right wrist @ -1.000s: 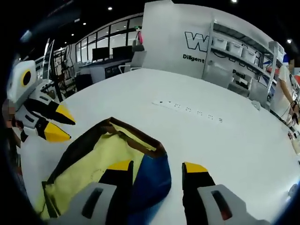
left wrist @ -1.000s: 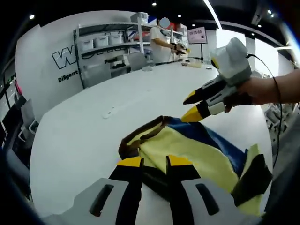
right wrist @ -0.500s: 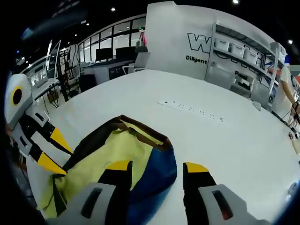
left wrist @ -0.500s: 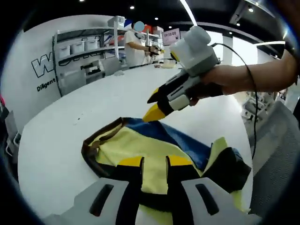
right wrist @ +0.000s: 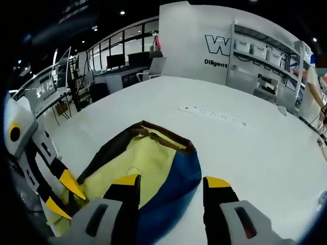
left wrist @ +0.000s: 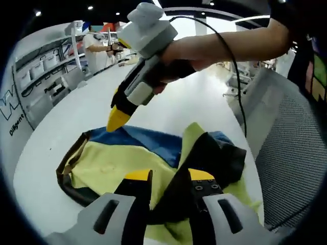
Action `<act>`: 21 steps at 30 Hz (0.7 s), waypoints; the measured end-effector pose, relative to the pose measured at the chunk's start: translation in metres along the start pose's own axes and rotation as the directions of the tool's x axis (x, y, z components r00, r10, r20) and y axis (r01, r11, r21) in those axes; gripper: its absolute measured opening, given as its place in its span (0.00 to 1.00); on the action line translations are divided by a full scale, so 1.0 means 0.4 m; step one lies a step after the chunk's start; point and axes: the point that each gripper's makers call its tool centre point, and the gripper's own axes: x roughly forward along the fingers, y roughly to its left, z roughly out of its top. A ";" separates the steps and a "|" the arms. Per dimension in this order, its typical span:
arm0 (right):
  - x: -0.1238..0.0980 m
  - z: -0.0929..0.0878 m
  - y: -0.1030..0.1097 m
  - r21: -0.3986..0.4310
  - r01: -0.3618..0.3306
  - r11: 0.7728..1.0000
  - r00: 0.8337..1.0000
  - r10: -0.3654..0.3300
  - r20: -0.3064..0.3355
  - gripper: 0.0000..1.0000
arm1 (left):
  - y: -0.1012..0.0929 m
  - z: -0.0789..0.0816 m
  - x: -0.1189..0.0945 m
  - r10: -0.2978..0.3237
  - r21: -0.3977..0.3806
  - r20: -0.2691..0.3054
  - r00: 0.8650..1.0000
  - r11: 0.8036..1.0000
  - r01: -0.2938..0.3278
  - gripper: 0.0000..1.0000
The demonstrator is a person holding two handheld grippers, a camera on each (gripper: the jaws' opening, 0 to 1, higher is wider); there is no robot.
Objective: Fold the garment on the visible template until the final outline fits inside the template.
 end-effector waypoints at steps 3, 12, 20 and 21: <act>-0.013 -0.010 0.005 -0.005 -0.001 1.000 1.000 0.001 -0.005 0.46 | -0.014 0.001 0.019 -0.022 0.023 -0.018 1.000 0.999 0.022 0.23; -0.050 -0.041 0.019 0.003 -0.019 1.000 1.000 0.019 -0.009 0.47 | -0.048 0.001 0.054 -0.080 0.006 -0.025 0.996 0.997 0.080 0.15; -0.071 -0.059 0.040 0.018 -0.035 0.999 0.999 0.035 -0.012 0.46 | -0.055 -0.012 0.062 -0.092 -0.019 -0.035 0.995 0.996 0.092 0.03; -0.074 -0.061 0.042 0.016 -0.038 0.999 0.999 0.038 -0.012 0.46 | -0.053 -0.013 0.061 -0.090 -0.027 -0.034 0.995 0.996 0.090 0.01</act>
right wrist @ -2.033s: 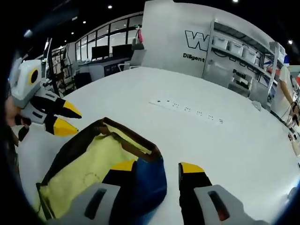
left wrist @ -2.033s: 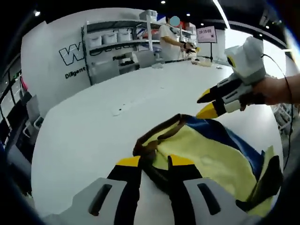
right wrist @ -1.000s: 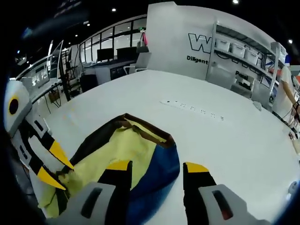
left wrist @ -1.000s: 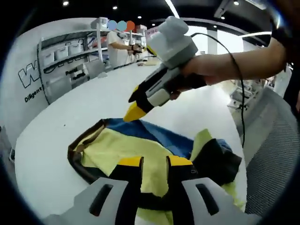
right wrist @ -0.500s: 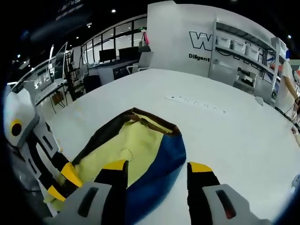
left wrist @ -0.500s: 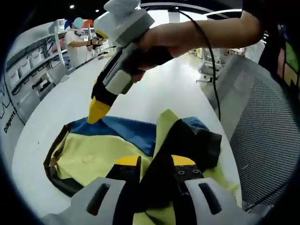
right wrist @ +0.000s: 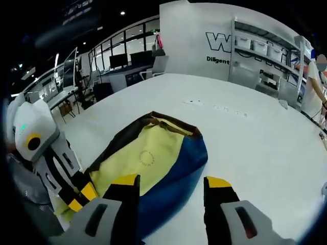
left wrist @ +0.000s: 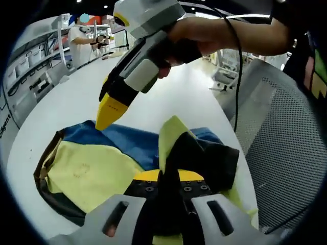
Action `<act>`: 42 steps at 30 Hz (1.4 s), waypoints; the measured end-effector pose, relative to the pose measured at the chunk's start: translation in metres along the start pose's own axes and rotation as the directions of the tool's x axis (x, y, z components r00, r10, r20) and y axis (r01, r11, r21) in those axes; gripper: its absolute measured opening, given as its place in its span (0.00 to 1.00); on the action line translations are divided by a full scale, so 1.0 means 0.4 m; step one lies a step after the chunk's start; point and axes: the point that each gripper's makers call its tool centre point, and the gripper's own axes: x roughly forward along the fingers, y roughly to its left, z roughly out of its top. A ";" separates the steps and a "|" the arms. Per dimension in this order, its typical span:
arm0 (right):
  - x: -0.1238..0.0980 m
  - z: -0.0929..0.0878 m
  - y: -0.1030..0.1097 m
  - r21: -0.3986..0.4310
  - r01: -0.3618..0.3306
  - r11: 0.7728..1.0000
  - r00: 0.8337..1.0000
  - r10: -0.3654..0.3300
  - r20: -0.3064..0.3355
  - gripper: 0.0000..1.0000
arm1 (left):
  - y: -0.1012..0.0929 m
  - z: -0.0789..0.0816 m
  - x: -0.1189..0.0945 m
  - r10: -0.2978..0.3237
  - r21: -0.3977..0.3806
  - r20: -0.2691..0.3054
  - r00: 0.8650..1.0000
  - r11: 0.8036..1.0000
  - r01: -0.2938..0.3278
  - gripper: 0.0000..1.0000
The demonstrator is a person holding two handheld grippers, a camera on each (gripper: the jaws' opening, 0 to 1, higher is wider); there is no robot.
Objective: Fold the garment on the visible template until the final outline fits inside the template.
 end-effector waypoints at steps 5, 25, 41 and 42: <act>-0.019 -0.014 0.001 0.011 -0.003 1.000 1.000 0.003 -0.003 0.46 | 0.001 0.003 -0.017 0.014 -0.008 0.035 0.999 1.000 -0.014 0.00; -0.067 -0.096 0.046 0.004 -0.076 0.997 0.996 0.076 -0.043 0.42 | -0.029 -0.005 -0.111 0.017 0.098 0.169 0.985 0.995 -0.034 0.00; -0.070 -0.185 0.212 -0.073 -0.327 0.942 0.935 0.311 -0.171 0.29 | -0.064 -0.074 -0.124 0.007 0.066 0.138 0.990 0.998 -0.016 0.00; -0.067 -0.191 0.221 -0.076 -0.335 0.939 0.931 0.317 -0.180 0.27 | -0.067 -0.085 -0.123 0.001 0.063 0.124 0.992 0.998 -0.008 0.00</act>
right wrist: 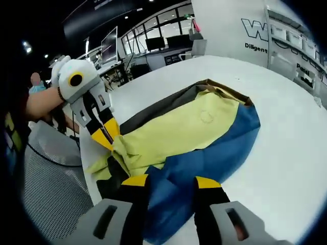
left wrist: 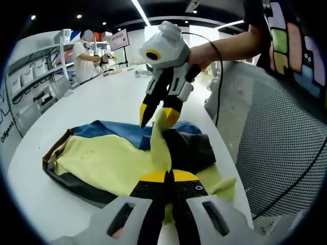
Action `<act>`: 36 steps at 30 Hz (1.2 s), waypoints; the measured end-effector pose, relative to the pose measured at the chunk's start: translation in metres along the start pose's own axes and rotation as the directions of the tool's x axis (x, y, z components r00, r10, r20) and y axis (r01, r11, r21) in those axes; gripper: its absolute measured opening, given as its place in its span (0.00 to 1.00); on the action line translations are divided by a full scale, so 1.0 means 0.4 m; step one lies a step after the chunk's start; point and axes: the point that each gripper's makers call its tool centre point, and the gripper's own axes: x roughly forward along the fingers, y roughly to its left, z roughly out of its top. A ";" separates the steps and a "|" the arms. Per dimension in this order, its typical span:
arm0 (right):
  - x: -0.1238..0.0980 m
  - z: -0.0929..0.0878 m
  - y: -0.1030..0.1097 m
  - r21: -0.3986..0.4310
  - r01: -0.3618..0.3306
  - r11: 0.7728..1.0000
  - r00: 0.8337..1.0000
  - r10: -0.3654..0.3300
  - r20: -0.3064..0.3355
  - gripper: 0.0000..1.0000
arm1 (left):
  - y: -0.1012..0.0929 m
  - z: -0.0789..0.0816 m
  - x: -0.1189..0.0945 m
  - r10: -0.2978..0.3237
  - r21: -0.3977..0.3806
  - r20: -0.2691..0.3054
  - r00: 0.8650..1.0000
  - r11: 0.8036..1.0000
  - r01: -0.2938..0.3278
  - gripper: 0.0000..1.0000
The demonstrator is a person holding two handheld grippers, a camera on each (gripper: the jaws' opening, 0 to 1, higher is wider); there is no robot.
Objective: Fold the garment on the visible template until the final outline fits inside the template.
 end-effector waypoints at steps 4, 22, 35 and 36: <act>0.008 -0.005 0.007 0.004 -0.010 1.000 1.000 0.010 -0.016 0.22 | -0.004 -0.015 0.002 -0.009 -0.004 -0.021 1.000 1.000 0.009 0.00; 0.031 -0.040 0.008 -0.168 0.007 0.986 0.992 -0.028 -0.124 0.00 | -0.026 -0.071 0.011 0.014 -0.046 -0.127 0.992 0.999 -0.020 0.00; 0.051 -0.022 0.013 -0.162 0.002 0.987 0.993 -0.022 -0.116 0.00 | -0.032 -0.091 -0.011 0.072 -0.148 -0.153 0.986 0.984 -0.094 0.00; 0.055 -0.019 0.018 -0.168 -0.002 0.986 0.993 -0.017 -0.116 0.00 | -0.032 -0.092 -0.014 0.072 -0.145 -0.155 0.985 0.985 -0.095 0.00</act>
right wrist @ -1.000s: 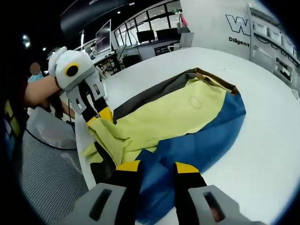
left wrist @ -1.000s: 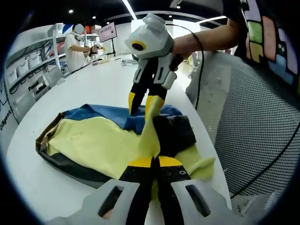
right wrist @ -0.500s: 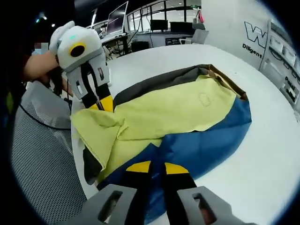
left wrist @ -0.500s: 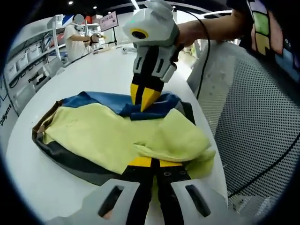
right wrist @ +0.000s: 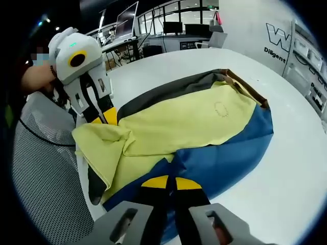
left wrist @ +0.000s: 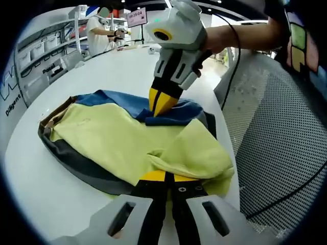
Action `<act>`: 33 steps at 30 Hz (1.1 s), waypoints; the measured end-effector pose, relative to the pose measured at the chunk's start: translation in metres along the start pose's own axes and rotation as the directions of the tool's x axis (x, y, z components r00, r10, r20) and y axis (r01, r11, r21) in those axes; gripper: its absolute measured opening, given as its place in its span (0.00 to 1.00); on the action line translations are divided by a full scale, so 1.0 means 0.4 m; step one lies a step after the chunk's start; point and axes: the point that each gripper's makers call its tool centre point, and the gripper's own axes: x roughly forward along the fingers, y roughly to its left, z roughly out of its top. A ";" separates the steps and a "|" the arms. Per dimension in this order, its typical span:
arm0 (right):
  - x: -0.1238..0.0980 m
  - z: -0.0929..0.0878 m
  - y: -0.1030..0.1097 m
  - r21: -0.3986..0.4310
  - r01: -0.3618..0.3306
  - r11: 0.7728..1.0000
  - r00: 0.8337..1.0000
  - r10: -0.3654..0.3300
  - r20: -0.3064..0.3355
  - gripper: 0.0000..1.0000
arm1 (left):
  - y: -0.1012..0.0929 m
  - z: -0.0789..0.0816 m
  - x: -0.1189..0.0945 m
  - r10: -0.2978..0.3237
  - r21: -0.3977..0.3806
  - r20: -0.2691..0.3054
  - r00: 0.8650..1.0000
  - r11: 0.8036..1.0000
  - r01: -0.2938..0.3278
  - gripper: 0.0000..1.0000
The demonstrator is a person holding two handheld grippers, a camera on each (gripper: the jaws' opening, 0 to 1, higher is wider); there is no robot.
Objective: Fold the garment on the visible template until the final outline fits inside the template.
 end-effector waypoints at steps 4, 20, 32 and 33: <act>0.014 0.017 0.015 -0.007 -0.014 1.000 1.000 0.014 -0.006 0.00 | 0.005 -0.015 -0.016 0.008 0.007 -0.013 1.000 1.000 -0.008 0.00; 0.069 0.082 0.074 -0.031 -0.062 0.998 0.998 0.062 0.025 0.00 | 0.022 -0.086 -0.088 0.053 -0.006 -0.079 0.995 0.999 -0.054 0.00; 0.099 0.118 0.121 -0.064 -0.092 0.994 0.995 0.095 0.037 0.00 | 0.022 -0.135 -0.133 0.103 -0.050 -0.105 0.989 0.993 -0.109 0.00; 0.102 0.121 0.125 -0.066 -0.095 0.993 0.994 0.098 0.039 0.00 | 0.023 -0.138 -0.136 0.107 -0.052 -0.109 0.988 0.992 -0.113 0.00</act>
